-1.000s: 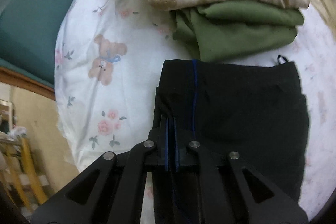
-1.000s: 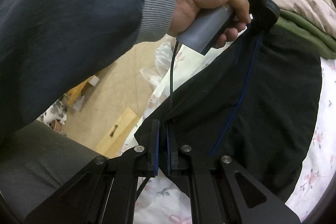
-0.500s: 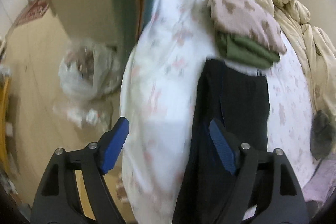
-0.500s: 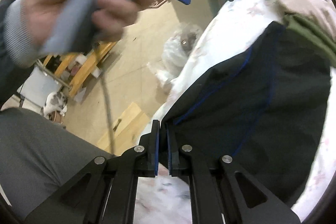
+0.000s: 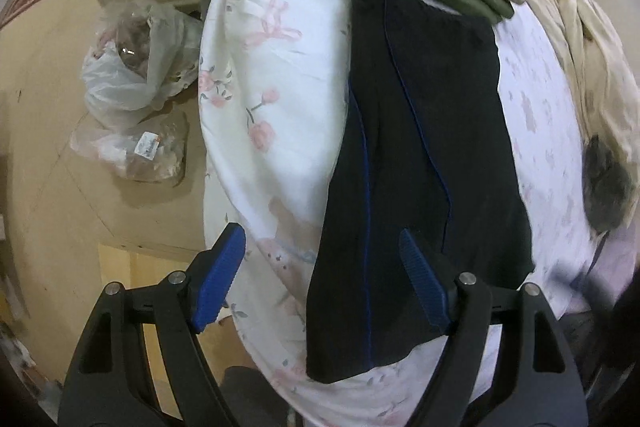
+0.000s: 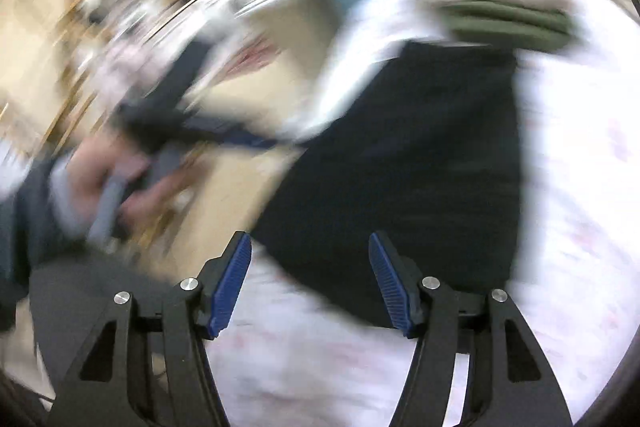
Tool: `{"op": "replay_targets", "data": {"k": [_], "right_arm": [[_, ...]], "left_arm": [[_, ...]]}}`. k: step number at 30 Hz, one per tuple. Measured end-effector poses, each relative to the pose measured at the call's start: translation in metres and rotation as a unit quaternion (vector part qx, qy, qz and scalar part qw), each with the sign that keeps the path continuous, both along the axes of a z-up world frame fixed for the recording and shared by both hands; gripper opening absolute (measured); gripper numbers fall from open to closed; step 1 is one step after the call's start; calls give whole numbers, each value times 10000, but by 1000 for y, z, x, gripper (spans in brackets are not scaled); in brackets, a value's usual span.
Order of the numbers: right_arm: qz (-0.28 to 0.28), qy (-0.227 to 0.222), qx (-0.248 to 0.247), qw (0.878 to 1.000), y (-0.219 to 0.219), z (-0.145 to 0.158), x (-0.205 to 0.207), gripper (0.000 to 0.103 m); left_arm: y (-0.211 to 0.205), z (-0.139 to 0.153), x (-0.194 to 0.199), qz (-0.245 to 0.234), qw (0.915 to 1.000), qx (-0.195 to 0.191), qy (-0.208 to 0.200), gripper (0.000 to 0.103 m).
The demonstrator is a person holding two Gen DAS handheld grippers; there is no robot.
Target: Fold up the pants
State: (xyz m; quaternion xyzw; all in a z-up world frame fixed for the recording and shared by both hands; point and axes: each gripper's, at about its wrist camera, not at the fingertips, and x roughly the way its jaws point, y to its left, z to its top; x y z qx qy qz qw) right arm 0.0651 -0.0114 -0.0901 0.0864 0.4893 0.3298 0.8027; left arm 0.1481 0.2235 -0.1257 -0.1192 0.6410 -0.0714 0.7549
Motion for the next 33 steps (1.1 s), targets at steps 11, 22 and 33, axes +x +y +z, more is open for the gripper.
{"op": "replay_targets", "data": {"k": [11,22,33], "right_arm": [[-1416,1120,113,9835,-96,-52,45,65],[-1196,1264,-1016,9795,-87,-69,35,8],[-789,899,-1058,9872,-99,-25,62,14]], "left_arm": [[-2,15,25,310,9973,291,-600,77],[-8,13,51,490,9957,387,-684,77],[-1,9,63,854,9946,212,-547,77]]}}
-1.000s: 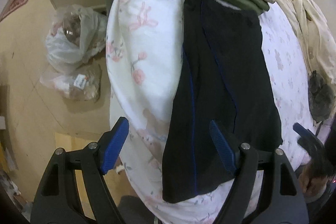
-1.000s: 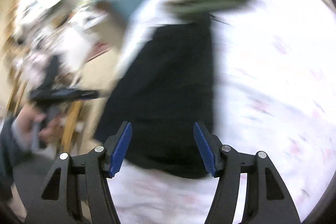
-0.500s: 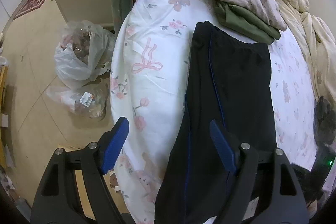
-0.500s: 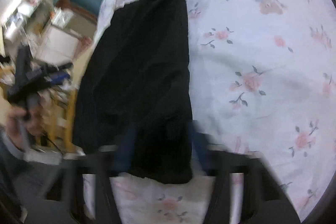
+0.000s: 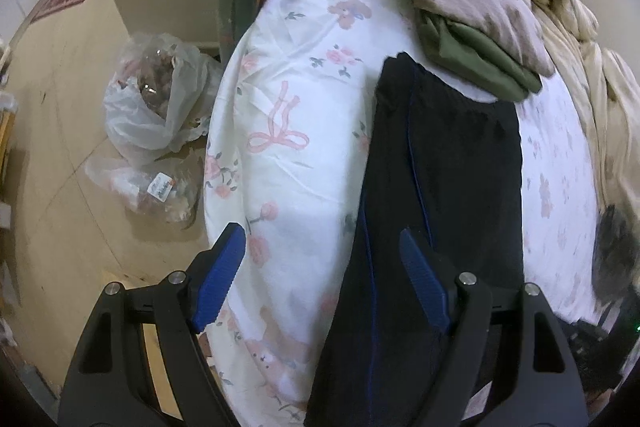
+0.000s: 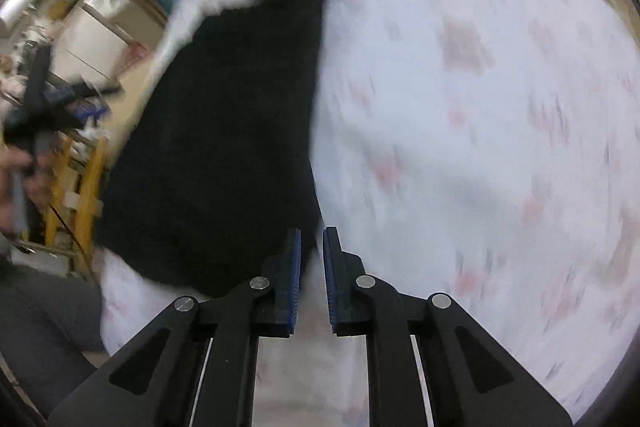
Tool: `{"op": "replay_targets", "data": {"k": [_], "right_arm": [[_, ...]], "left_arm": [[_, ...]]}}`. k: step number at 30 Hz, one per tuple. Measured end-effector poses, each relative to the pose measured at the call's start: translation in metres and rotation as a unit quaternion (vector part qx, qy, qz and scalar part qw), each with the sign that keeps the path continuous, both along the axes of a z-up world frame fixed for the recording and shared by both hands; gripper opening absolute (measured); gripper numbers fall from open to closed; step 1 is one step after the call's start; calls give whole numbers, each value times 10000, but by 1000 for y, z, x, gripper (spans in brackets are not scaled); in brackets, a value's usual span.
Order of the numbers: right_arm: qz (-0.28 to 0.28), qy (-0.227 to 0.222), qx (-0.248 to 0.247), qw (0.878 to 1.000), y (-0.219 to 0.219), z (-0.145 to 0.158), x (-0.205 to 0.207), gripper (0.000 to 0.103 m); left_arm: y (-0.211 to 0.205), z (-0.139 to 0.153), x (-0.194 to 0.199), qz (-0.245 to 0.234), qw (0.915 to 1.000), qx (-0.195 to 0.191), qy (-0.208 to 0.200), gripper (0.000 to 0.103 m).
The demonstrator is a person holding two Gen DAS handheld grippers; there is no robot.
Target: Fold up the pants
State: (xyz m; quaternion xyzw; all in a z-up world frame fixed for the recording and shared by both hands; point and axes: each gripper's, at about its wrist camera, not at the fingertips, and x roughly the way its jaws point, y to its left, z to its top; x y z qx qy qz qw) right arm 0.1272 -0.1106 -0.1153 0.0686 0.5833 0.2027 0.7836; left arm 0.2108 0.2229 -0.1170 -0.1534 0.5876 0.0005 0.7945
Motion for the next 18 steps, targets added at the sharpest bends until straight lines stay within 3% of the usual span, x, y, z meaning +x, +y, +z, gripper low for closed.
{"op": "replay_targets", "data": {"k": [1,3,5,7,9,10,13,16,18], "right_arm": [[1,-120,108,9999,1,9,15,16],[-64,-307,216,9993,4,20,44,39],[-129,-426,341,9984,7,25,79,47],[-217,-517,337,9979,12,23,117,47],[-190,-542,313,9979,12,16,138,47],[-162,-580,270,9978,15,13,152,47],[-175,-573,166,9981,16,-5,191,47],[-191,-453,233,9985,23,-22,217,45],[-106,-457,288,9985,29,-28,228,43]], "left_arm": [[0,-1,8,12,9999,-101,18,76],[-5,0,23,-132,9998,-130,-52,76],[-18,-2,45,-435,9989,-120,-131,76],[-31,-7,66,-722,9972,23,-213,72],[-41,-16,92,-941,9949,218,-285,60],[-45,-21,103,-1011,9942,226,-279,48],[-56,-35,134,-1133,9933,43,-211,43],[-67,-44,148,-1341,9902,351,-137,13],[-70,-40,148,-1435,9887,349,-265,8]]}}
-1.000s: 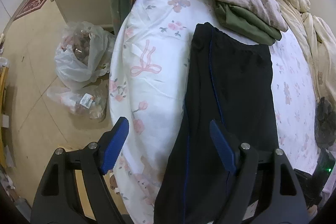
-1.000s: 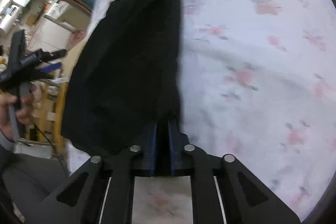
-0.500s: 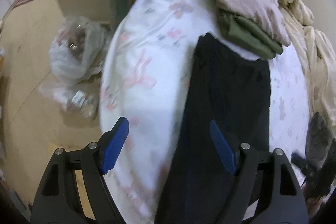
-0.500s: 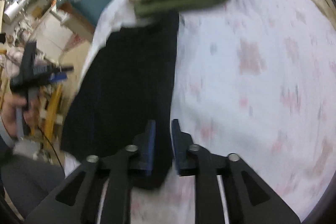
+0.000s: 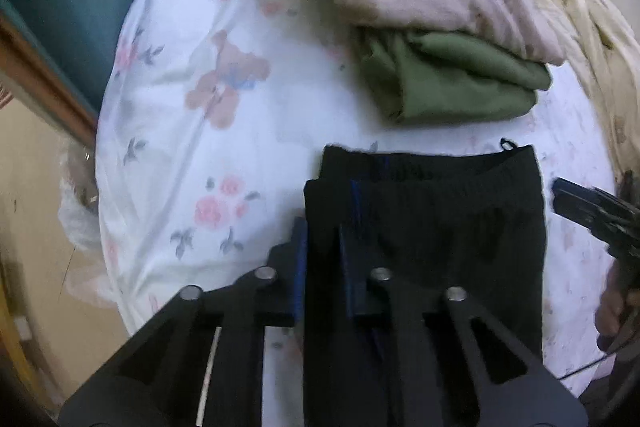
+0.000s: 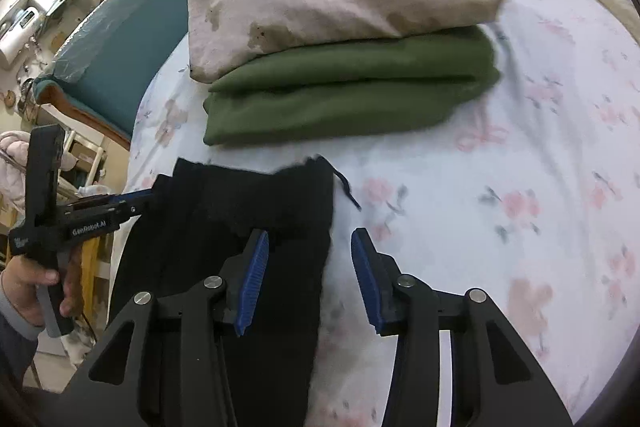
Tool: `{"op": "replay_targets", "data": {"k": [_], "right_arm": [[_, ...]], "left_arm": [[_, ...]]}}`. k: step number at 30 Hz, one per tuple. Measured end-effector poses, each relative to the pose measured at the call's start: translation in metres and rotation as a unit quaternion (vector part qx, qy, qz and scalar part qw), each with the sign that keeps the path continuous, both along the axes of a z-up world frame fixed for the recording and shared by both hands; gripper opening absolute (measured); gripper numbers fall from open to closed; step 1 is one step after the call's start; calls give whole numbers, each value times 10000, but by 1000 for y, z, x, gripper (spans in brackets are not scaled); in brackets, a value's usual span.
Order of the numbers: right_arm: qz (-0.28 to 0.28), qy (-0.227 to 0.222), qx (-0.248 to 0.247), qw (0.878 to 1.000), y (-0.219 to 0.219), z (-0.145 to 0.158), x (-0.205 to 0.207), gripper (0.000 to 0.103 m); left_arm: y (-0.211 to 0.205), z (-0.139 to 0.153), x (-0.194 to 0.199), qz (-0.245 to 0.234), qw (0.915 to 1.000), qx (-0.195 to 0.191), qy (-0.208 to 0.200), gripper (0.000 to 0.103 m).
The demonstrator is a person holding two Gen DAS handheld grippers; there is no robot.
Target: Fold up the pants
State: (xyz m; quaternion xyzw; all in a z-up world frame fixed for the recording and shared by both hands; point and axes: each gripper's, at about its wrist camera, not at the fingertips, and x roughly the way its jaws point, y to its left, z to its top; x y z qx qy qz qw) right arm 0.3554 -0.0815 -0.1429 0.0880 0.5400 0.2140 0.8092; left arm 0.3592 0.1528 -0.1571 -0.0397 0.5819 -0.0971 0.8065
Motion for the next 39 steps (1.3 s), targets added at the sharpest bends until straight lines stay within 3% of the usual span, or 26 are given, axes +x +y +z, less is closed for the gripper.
{"op": "replay_targets", "data": {"k": [1,3,6,10,15,18,20,22,24,26,29,35,39], "right_arm": [[73,-22,6,10000,4,-3,6,41],[144,-27,-25,9999,9,-7,11,25],[221,-35,-339,9992,15,-17,17,12],[-17,-233,-213,9995,1,-9,18,11],[-205,-95,-291,9993,-6,-16,23,11],[-362,-11,-520,9980,-6,-22,25,11],[-360,15,-613,9975,-5,-23,25,16],[-386,-23,-491,9980,-11,-16,20,17],[-379,-3,-374,9986,-22,-7,8,18],[-352,48,-105,9993,-35,2,-11,24],[-299,171,274,9990,-50,6,-53,52],[-175,765,844,9933,-51,-18,-139,53],[-291,1255,1032,9863,-53,-41,-173,54]], "left_arm": [[-2,2,-1,-70,9999,64,-43,8],[-8,6,-2,-257,9993,261,-116,7],[-17,11,3,-439,9976,474,-244,6],[-30,19,20,-514,9962,546,-437,6],[-43,12,43,-565,9943,793,-444,7],[-43,11,44,-624,9935,773,-553,17],[-37,10,44,-416,9941,919,-406,48],[-22,16,36,-127,9946,947,-402,60],[-9,24,24,-43,9959,826,-362,61],[5,31,0,-44,9991,406,-136,63],[22,29,-45,-15,9992,-192,347,63],[15,-6,-125,-298,9928,134,1150,63],[1,-14,-148,-715,9901,205,1192,62]]}}
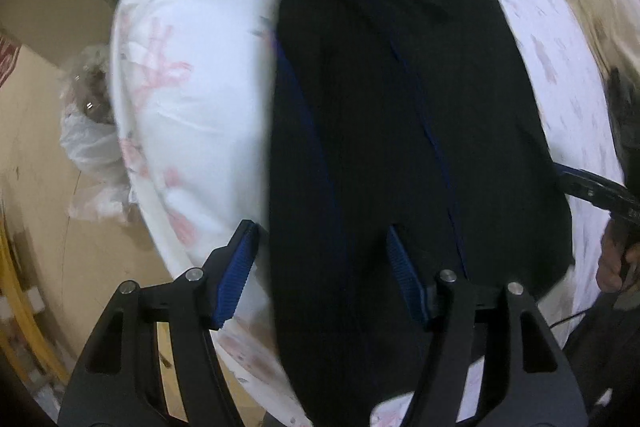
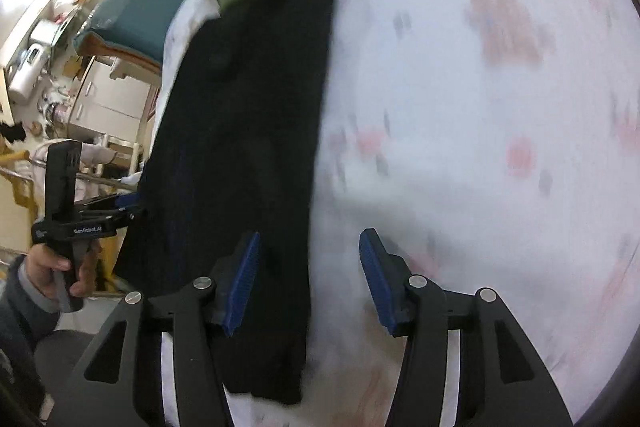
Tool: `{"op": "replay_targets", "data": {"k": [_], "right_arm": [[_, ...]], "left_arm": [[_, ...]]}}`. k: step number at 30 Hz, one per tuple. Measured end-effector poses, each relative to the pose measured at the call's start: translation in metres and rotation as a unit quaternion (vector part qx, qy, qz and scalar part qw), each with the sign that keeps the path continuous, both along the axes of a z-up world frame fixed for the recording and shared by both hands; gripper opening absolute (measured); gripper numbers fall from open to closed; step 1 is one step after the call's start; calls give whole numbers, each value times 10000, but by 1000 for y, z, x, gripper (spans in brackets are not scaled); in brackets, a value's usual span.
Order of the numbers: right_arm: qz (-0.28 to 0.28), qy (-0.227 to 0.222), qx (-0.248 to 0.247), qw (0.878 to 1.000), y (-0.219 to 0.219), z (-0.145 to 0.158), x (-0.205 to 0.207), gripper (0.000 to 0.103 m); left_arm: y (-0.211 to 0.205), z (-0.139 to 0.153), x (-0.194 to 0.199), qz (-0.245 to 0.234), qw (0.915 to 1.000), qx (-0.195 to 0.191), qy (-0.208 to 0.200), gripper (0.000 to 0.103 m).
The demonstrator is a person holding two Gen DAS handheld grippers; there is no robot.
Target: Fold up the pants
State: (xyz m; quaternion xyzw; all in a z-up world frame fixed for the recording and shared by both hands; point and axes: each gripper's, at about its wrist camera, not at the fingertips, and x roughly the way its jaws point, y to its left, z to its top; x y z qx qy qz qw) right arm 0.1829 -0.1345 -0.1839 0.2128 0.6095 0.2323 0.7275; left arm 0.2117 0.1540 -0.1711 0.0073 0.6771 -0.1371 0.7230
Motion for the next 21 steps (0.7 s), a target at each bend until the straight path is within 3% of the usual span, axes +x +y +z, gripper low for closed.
{"op": "replay_targets", "data": {"k": [4,6,8,9,10,11,12,16,21], "right_arm": [[5,271,603,9978,4,-13,-28,54],[22,367,809,9960,13,-18,-37,54],[59,291,856,9959,28,-19,-43,54],[95,246,892,9957,37,-19,-44,53],[119,221,944,9952,44,-19,-44,51],[100,174,921,9955,49,-19,-44,33],[95,128,862,9962,52,-18,-44,12],[99,-150,791,9967,56,1,-53,11],[-126,-753,1115,9908,33,71,-63,9]], "left_arm": [[-11,3,-16,-324,9991,-190,179,61],[-14,6,-25,-433,9983,-313,231,53],[-20,9,-32,-550,9977,-330,240,29],[-25,9,-33,-703,9970,-268,184,27],[-30,9,-34,-855,9962,-134,77,18],[-33,7,-34,-898,9960,32,1,7],[-32,6,-32,-811,9967,91,23,6],[-35,24,-34,-744,9971,111,-115,5],[-41,99,-52,-404,9962,-415,-653,5]]}}
